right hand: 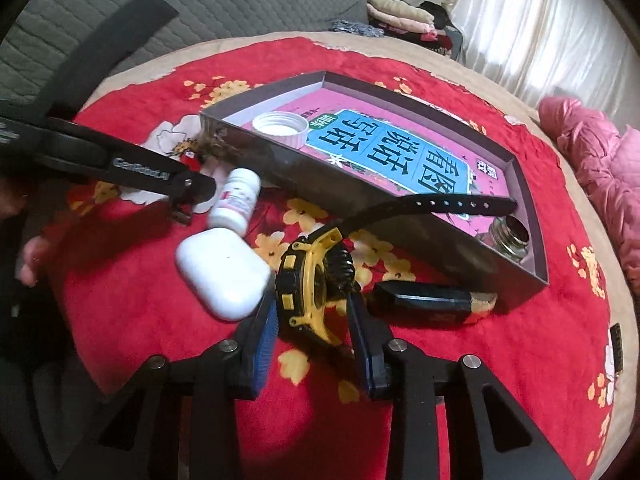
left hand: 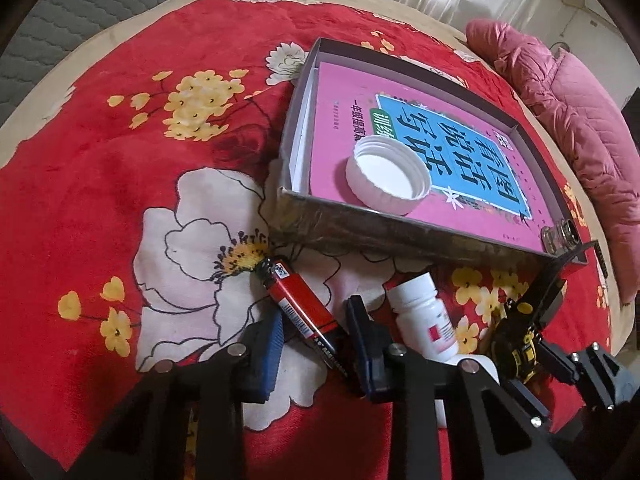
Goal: Organize rigid objects
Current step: 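Move the left tool to the red lighter while the right tool approaches the yellow watch, then grasp and lift the red lighter with the left tool while the right tool grasps the yellow watch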
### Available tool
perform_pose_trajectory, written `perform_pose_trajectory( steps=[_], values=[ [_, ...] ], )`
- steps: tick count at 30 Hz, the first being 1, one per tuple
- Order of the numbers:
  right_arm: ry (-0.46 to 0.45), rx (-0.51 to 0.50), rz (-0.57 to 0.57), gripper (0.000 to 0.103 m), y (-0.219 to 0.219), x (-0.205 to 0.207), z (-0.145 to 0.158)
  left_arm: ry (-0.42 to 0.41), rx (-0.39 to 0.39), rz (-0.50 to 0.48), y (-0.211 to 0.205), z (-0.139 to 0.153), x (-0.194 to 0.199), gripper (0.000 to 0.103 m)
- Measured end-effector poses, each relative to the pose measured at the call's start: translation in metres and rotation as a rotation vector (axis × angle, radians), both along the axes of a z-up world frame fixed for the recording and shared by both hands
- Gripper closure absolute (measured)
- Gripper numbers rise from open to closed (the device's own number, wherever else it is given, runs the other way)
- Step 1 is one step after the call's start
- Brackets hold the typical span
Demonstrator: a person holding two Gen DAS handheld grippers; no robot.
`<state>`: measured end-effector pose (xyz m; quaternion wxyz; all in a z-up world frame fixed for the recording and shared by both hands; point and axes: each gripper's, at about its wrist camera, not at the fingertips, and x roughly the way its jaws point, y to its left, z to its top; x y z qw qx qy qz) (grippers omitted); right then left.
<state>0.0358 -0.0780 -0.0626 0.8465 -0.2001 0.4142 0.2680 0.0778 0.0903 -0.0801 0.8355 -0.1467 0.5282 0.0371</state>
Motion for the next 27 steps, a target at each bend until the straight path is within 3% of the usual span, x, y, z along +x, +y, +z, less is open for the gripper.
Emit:
perform_pose_trajectory(
  steps=[5,7,13,23,27],
  values=[
    [0.002,0.014,-0.015,0.068,0.001,0.007,-0.008,0.012,0.003,0.024,0.0,-0.002,0.007,0.071],
    [0.001,0.03,-0.013,0.078,0.001,0.007,-0.006,0.016,-0.007,0.042,0.001,-0.003,0.011,0.071],
    [-0.012,0.059,-0.01,0.082,-0.007,-0.001,0.005,0.025,-0.017,0.068,0.004,-0.005,0.015,0.076],
    [-0.004,0.144,-0.054,0.083,-0.026,-0.008,0.026,-0.008,-0.086,0.024,0.011,0.0,0.001,0.093],
    [-0.006,0.149,-0.057,0.083,-0.029,-0.012,0.029,-0.021,-0.088,-0.03,0.002,0.005,-0.004,0.093]
  ],
)
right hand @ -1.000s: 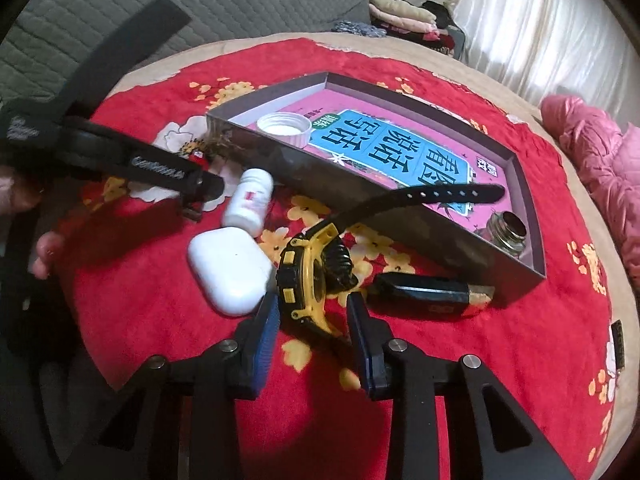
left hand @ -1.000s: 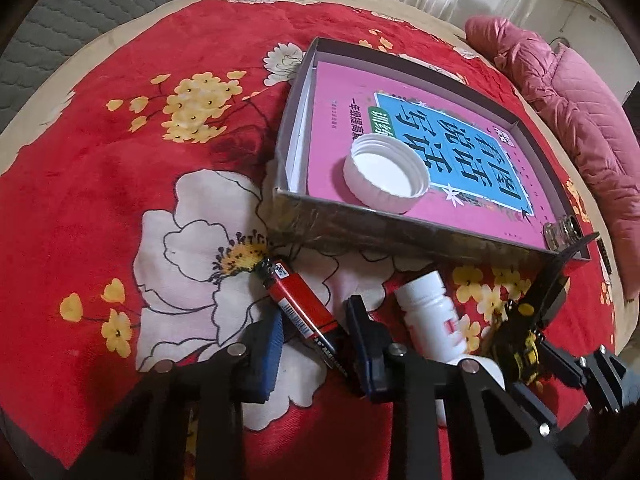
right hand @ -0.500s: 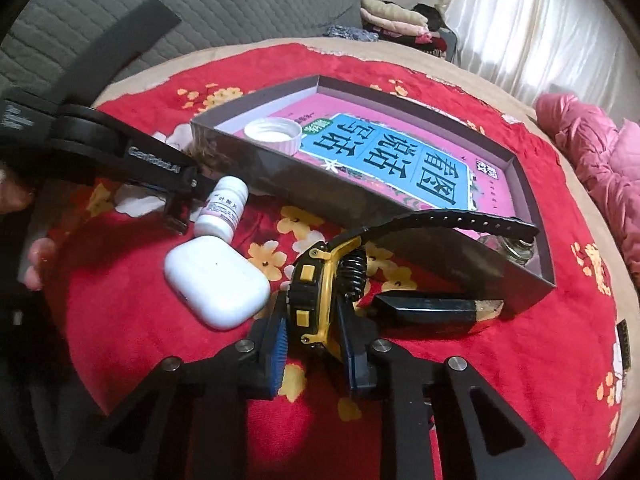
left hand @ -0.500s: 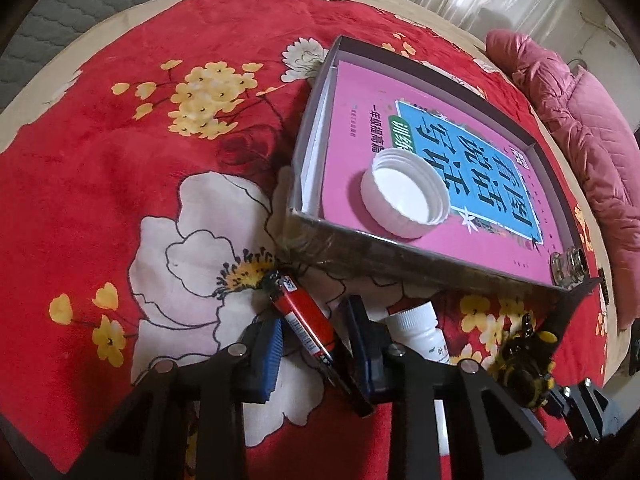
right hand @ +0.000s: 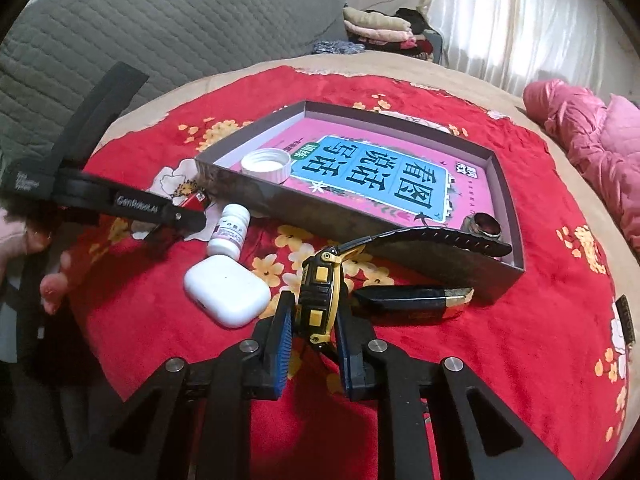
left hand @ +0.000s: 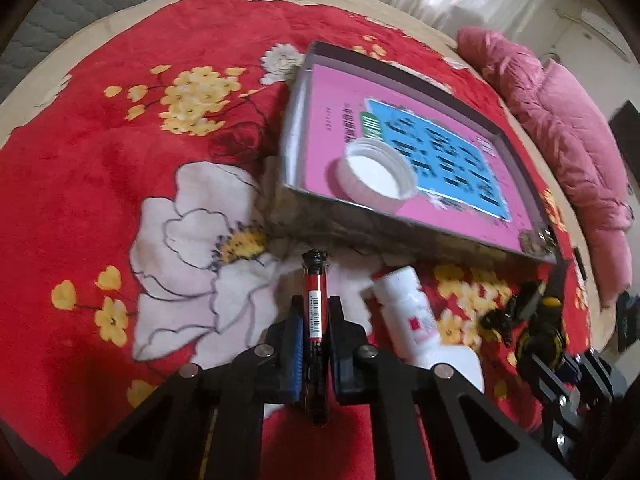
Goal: Organize rigid objects
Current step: 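Grasp and lift the red lighter with the left tool while the right tool grasps the yellow watch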
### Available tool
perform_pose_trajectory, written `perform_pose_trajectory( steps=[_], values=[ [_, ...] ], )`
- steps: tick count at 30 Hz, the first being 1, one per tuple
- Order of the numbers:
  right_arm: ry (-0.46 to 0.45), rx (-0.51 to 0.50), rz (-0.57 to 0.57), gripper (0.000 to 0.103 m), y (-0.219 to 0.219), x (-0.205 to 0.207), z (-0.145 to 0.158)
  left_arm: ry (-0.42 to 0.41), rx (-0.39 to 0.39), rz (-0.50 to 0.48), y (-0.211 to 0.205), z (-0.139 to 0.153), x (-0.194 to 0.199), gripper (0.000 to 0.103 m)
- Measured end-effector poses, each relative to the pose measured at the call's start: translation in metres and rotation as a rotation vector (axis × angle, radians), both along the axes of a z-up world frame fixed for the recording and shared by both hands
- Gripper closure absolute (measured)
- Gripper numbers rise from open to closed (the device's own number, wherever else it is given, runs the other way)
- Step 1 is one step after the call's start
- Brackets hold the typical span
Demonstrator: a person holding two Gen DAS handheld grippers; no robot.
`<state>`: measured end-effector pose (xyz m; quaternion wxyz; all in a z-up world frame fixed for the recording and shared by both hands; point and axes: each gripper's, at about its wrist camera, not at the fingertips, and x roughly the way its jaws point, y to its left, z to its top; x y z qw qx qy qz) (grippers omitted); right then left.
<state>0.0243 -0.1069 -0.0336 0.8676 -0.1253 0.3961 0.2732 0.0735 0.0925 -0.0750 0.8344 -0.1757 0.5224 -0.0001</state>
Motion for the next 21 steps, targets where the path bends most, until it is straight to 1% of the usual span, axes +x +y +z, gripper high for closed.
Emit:
perform_pose_trajectory(
  steps=[5,13,15,21],
  values=[
    [0.003,0.052,-0.005,0.083,-0.006,-0.004,0.009,-0.014,-0.03,-0.016,-0.004,0.008,-0.007,0.093],
    [0.017,0.151,-0.04,0.083,-0.021,-0.003,0.022,-0.065,-0.034,-0.034,-0.01,0.025,-0.016,0.093],
    [0.013,0.163,-0.045,0.083,-0.023,-0.003,0.025,-0.083,-0.038,-0.047,-0.013,0.03,-0.017,0.093],
    [-0.016,0.183,-0.056,0.083,-0.027,-0.005,0.033,-0.134,-0.016,-0.094,-0.029,0.042,-0.019,0.093]
  ],
)
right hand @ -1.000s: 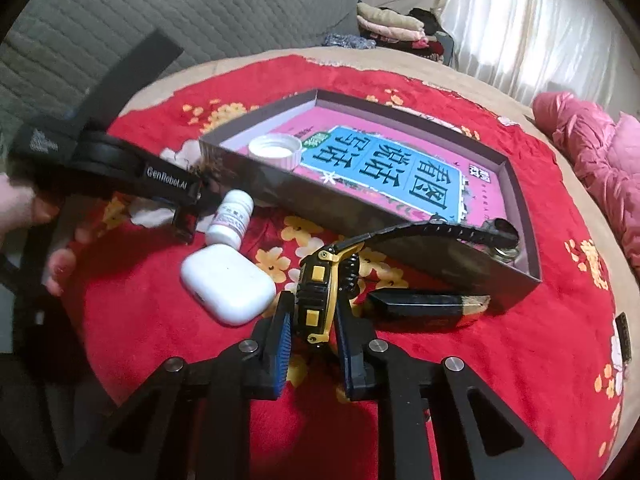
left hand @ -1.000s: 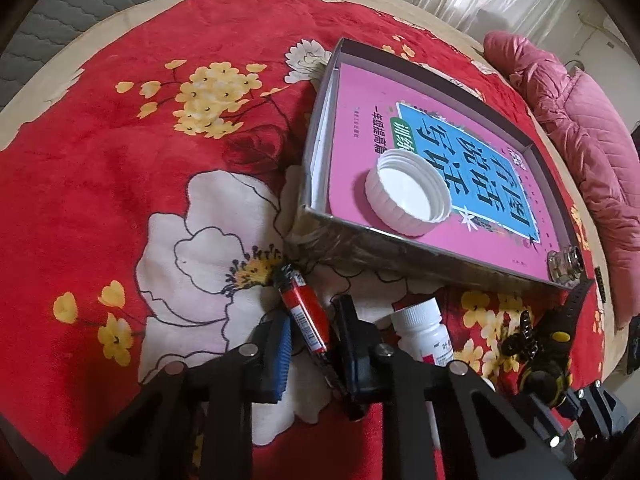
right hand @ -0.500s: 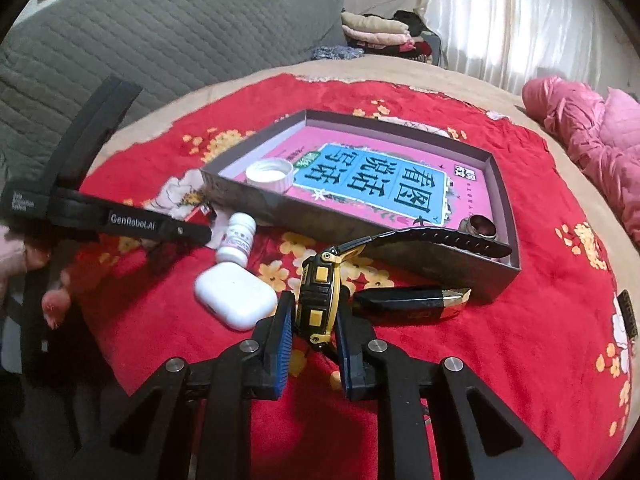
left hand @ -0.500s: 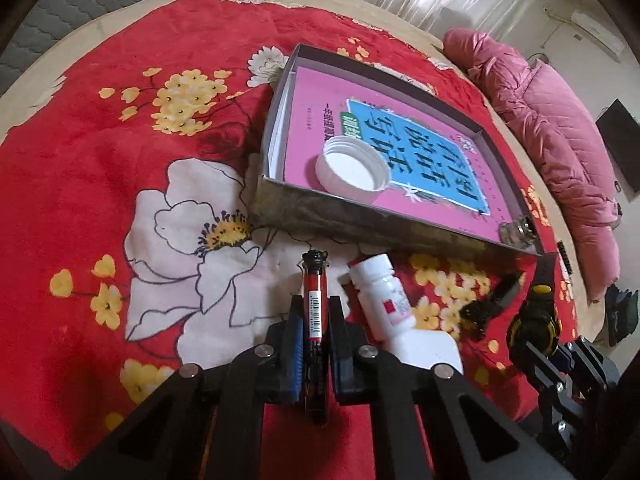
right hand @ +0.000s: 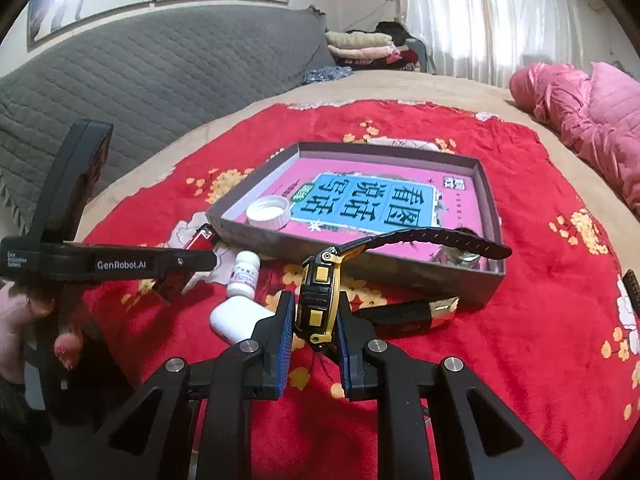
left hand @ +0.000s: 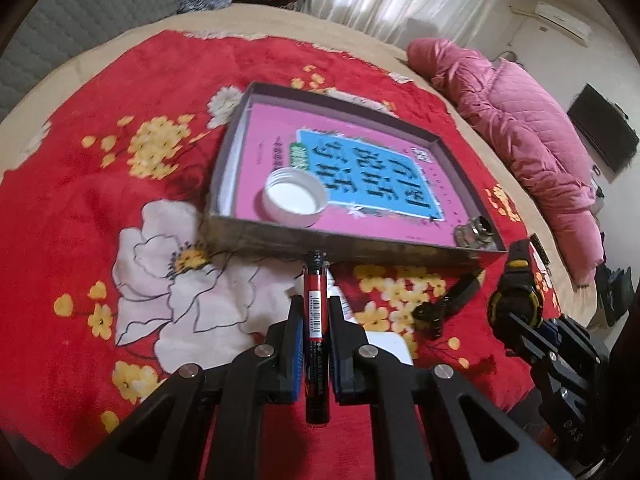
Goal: Organize rigid objects
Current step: 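Grasp and lift the red lighter with the left tool while the right tool grasps the yellow watch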
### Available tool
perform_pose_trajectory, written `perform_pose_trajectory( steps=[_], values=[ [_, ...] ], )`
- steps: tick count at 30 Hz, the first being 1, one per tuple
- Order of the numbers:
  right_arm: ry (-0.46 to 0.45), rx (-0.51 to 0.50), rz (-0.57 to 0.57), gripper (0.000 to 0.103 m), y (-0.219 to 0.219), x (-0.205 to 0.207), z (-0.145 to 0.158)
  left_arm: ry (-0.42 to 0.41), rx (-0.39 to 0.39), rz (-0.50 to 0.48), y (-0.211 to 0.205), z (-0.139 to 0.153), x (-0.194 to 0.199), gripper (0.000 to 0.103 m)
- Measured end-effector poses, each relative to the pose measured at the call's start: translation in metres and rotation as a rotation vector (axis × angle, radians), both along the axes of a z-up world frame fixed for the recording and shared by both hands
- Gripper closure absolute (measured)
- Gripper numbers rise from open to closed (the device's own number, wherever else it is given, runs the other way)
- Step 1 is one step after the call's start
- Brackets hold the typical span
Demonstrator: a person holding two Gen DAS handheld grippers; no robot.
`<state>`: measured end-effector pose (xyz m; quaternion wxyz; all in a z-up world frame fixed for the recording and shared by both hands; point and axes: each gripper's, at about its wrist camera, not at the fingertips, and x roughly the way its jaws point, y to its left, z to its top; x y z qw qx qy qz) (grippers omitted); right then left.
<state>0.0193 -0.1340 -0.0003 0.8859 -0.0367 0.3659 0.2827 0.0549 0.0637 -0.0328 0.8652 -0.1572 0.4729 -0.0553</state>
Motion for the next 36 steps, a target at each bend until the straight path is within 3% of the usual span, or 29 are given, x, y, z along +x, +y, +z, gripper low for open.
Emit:
perform_pose_trajectory(
  steps=[36],
  values=[
    [-0.155,-0.056,-0.031,0.083,0.005,0.017,0.024,-0.171,0.031,-0.062,-0.02,0.025,0.016,0.093]
  ],
)
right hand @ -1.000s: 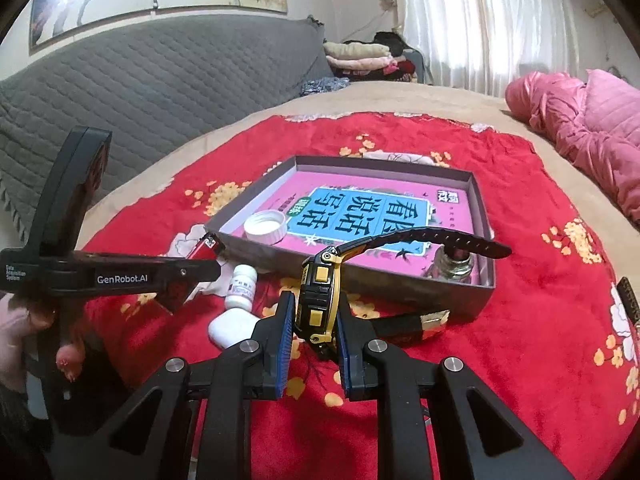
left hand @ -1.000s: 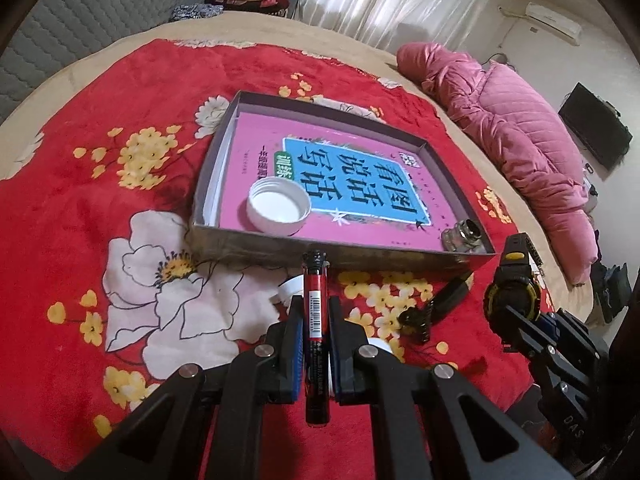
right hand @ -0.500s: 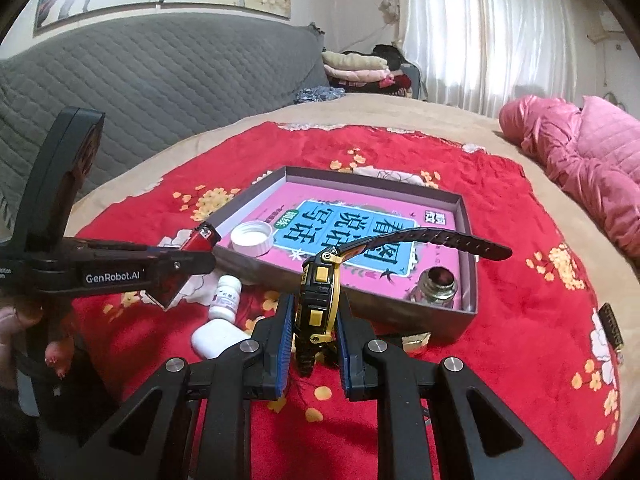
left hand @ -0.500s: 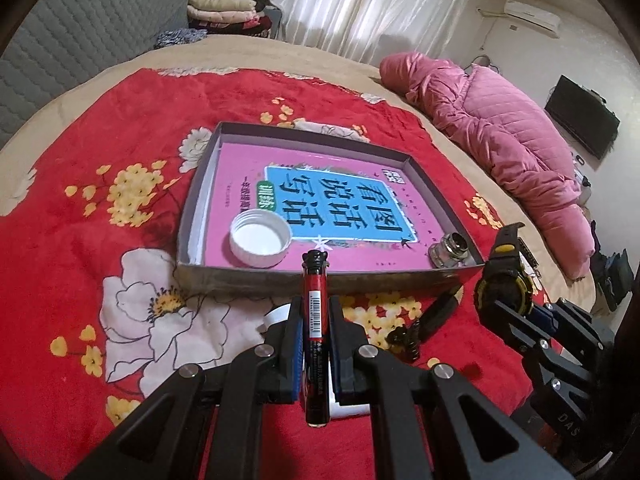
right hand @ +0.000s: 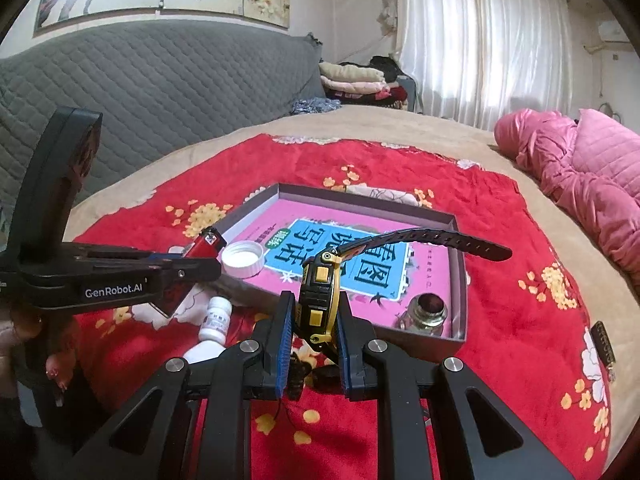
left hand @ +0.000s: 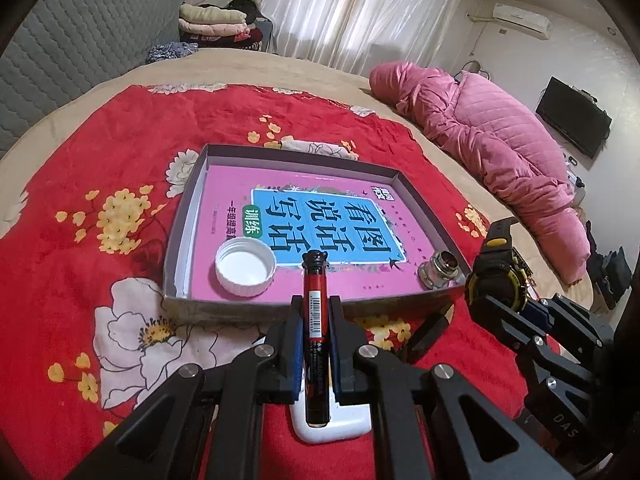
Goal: Organize rigid objects
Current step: 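Grasp and lift the red lighter with the left tool while the right tool grasps the yellow watch, then carry the red lighter over the box with the left tool while the right tool carries the watch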
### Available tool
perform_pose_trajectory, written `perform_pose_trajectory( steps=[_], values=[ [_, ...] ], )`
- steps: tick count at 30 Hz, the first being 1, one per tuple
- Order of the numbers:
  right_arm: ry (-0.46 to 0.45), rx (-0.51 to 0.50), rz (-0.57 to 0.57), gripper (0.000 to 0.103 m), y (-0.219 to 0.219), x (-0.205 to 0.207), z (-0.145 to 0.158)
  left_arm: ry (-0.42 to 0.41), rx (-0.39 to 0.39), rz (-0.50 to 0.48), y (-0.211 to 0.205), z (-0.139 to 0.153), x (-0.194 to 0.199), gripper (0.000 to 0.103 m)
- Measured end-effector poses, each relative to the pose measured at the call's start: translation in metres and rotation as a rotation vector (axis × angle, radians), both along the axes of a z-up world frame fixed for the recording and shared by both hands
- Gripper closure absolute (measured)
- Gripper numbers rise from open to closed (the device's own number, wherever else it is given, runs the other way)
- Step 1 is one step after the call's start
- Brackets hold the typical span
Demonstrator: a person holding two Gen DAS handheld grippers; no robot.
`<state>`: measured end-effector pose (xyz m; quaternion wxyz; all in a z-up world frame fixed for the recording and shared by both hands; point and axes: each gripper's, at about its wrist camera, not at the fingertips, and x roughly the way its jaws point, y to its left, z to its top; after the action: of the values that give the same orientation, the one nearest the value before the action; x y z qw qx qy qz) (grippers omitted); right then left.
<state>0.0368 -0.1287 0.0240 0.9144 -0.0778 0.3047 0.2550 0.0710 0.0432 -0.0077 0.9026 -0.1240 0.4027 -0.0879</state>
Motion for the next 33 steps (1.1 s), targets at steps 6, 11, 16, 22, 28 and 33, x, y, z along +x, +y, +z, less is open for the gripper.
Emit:
perform_pose_trajectory(
  steps=[6,11,16,22,28,33],
  values=[
    [-0.018,0.023,-0.004,0.083,0.002,0.01,0.005,-0.014,-0.001,0.001,-0.001,0.003,0.01,0.093],
    [-0.034,0.038,-0.012,0.083,0.003,0.021,0.01,-0.014,-0.005,0.004,-0.003,0.002,0.021,0.093],
    [-0.043,0.06,-0.029,0.083,0.002,0.035,0.014,-0.019,-0.01,0.001,-0.008,0.003,0.033,0.093],
    [-0.045,0.07,-0.046,0.083,0.001,0.053,0.018,-0.015,-0.032,-0.009,-0.014,0.003,0.052,0.093],
    [-0.045,0.069,-0.045,0.083,0.003,0.065,0.02,-0.006,-0.053,-0.022,-0.016,-0.001,0.072,0.093],
    [-0.019,0.043,-0.036,0.083,0.011,0.076,0.014,0.022,-0.069,-0.045,-0.017,-0.014,0.084,0.093]
  ],
)
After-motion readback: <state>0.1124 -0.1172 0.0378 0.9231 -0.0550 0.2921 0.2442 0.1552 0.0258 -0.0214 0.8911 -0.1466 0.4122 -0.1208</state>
